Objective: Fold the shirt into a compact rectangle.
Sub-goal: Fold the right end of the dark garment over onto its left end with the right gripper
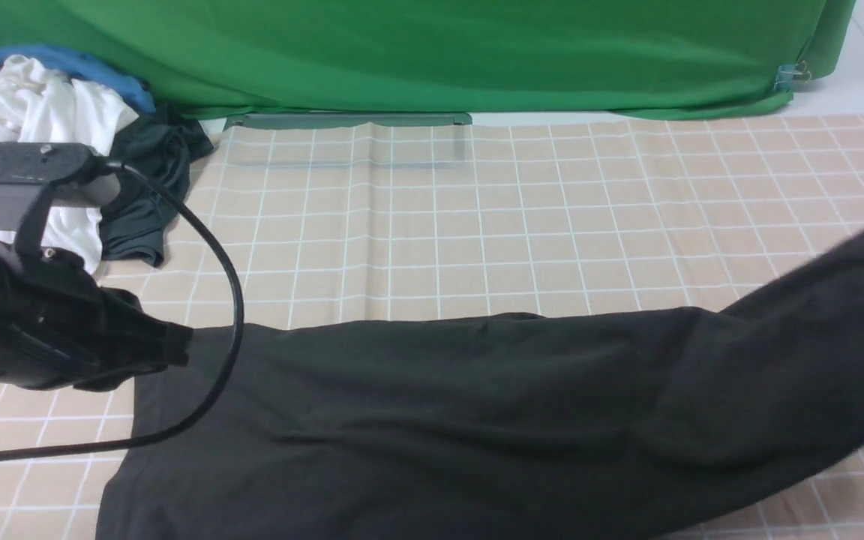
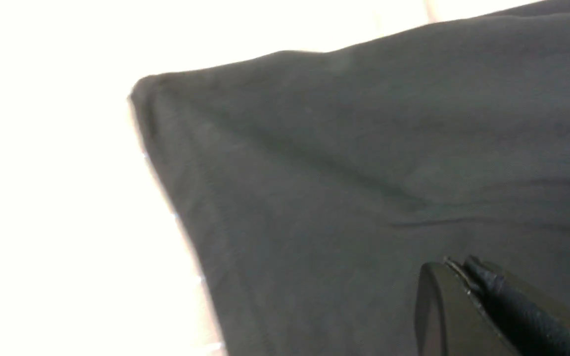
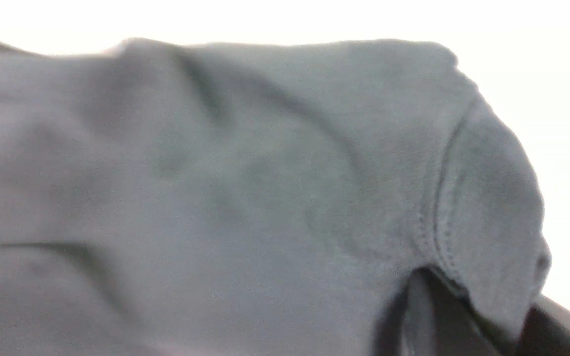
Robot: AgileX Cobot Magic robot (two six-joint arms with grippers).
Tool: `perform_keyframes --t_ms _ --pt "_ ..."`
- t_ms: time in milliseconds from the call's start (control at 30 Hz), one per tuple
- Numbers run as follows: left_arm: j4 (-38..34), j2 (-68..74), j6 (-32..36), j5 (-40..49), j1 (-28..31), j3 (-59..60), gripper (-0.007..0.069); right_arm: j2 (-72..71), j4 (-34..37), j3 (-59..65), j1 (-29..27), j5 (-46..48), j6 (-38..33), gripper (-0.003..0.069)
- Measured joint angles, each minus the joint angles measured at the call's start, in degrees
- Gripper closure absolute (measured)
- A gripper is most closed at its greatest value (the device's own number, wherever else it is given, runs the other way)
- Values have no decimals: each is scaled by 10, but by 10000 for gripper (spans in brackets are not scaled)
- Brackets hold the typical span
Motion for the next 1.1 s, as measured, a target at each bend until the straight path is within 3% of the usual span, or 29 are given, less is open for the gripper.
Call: perform_keyframes --t_ms 233,267,633,833,1100 --pt "88 -13 -69 61 0 -38 606 7 101 -66 148 0 1 531" --pt "104 -18 -82 69 0 -50 606 17 118 -85 191 -1 2 531" --pt "133 -74 -99 104 0 -75 606 184 213 -253 402 -46 6 531" --pt "179 -123 -118 142 0 -78 606 287 243 -364 460 -50 6 531" --pt "188 -165 -119 169 0 -79 606 418 251 -496 509 -69 19 531"
